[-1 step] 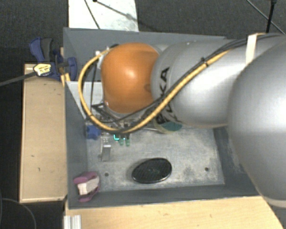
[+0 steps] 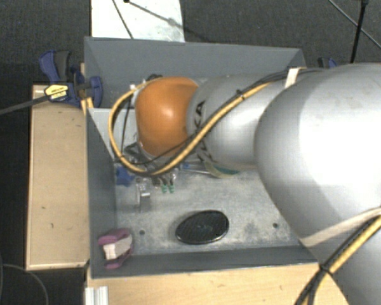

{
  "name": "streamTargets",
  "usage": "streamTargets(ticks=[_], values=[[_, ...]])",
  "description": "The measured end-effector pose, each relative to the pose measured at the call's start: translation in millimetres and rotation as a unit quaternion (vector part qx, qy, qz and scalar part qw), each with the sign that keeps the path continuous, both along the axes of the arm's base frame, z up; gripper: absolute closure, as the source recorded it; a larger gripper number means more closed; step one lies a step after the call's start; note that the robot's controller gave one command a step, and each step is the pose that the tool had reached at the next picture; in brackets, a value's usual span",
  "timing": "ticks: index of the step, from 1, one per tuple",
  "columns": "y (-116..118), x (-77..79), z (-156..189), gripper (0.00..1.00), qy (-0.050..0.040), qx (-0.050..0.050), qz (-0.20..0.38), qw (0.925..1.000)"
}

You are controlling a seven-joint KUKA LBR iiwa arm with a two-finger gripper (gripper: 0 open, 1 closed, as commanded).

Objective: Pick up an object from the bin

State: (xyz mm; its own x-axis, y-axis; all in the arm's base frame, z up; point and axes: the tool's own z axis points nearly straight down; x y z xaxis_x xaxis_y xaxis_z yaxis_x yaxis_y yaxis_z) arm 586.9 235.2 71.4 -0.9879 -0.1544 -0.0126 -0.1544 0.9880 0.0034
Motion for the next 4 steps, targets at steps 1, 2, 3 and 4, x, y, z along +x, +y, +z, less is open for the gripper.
streamTargets(ticks=[1, 2, 3, 4], values=[[1, 1.1, 4, 1.0, -0.0021, 0.001, -0.003, 1.0], [19, -29.2, 119, 1.0, 0.0006, -0.003, 0.276, 0.9612], [10, -55.3, 98, 1.0, 0.0057, -0.002, 0.038, 0.9993], [-64, -75.3, 103, 1.0, 0.0057, -0.004, 0.087, 0.9962]])
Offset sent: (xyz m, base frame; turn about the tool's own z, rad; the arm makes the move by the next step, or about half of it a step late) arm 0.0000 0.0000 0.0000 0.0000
